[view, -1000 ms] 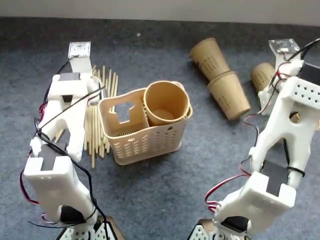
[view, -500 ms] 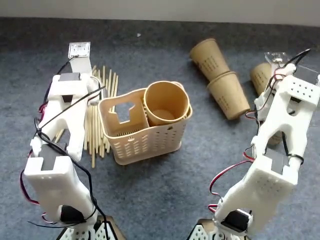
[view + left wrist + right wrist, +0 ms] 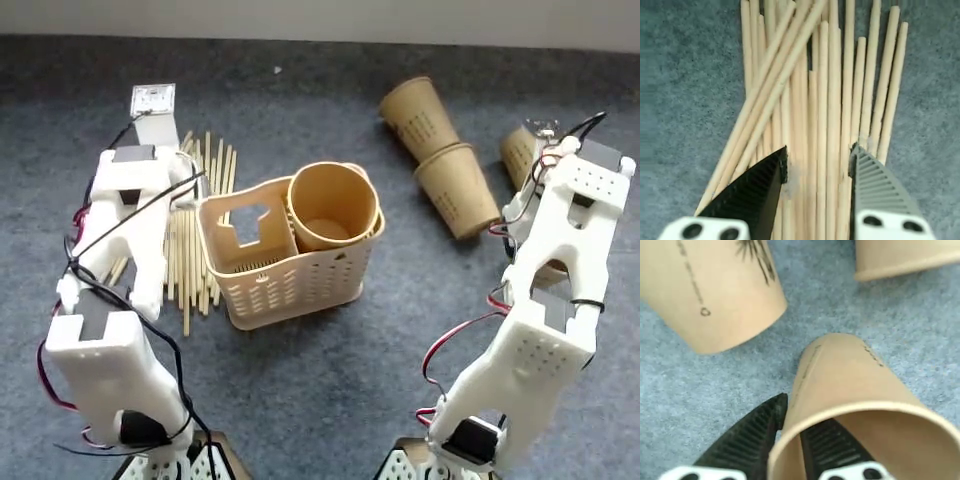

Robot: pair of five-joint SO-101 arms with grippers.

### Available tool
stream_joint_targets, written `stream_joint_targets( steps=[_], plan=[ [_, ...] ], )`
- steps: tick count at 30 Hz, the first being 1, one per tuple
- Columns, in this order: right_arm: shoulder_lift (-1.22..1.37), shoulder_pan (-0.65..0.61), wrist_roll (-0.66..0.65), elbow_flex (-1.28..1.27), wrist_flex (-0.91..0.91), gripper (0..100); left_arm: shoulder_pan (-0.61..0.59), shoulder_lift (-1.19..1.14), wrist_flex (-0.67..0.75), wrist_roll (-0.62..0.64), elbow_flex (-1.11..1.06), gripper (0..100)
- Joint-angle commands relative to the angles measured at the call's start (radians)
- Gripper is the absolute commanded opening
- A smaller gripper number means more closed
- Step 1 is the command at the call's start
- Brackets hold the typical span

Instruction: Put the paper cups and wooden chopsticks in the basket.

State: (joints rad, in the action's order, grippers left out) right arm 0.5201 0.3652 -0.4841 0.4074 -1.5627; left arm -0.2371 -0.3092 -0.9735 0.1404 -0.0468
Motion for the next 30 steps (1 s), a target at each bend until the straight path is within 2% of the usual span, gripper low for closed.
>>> stream_joint_targets(
  steps=[1,3,9,13,15,21,24,28,30],
  plan=[
    [-0.024,-0.004,-0.002,0.012,0.008,0.6,-0.084,0.018,-0.044,0.003,0.137,22],
    [-0.028,-0.004,-0.002,0.021,0.008,0.6,-0.113,0.018,-0.098,-0.009,0.202,22],
    [-0.059,-0.004,-0.002,0.022,0.008,0.6,-0.119,-0.018,-0.295,-0.181,0.404,24],
    [-0.076,0.004,-0.009,0.025,0.008,0.6,-0.14,-0.196,-0.348,-0.348,0.518,32],
    [-0.079,0.004,-0.009,0.028,0.008,0.6,-0.153,-0.32,-0.351,-0.414,0.595,31],
    [-0.099,-0.004,-0.011,0.028,0.008,0.6,-0.18,-0.713,-0.377,-0.423,0.946,30],
    [-0.102,-0.005,-0.011,0.024,0.008,0.6,-0.143,-0.878,-0.473,-0.425,1.152,30],
    [-0.102,-0.013,-0.011,0.024,0.008,0.6,-0.062,-1.033,-0.667,-0.423,1.435,30],
    [-0.102,-0.021,-0.011,0.022,0.007,0.6,-0.022,-1.093,-0.733,-0.425,1.541,25]
  ],
)
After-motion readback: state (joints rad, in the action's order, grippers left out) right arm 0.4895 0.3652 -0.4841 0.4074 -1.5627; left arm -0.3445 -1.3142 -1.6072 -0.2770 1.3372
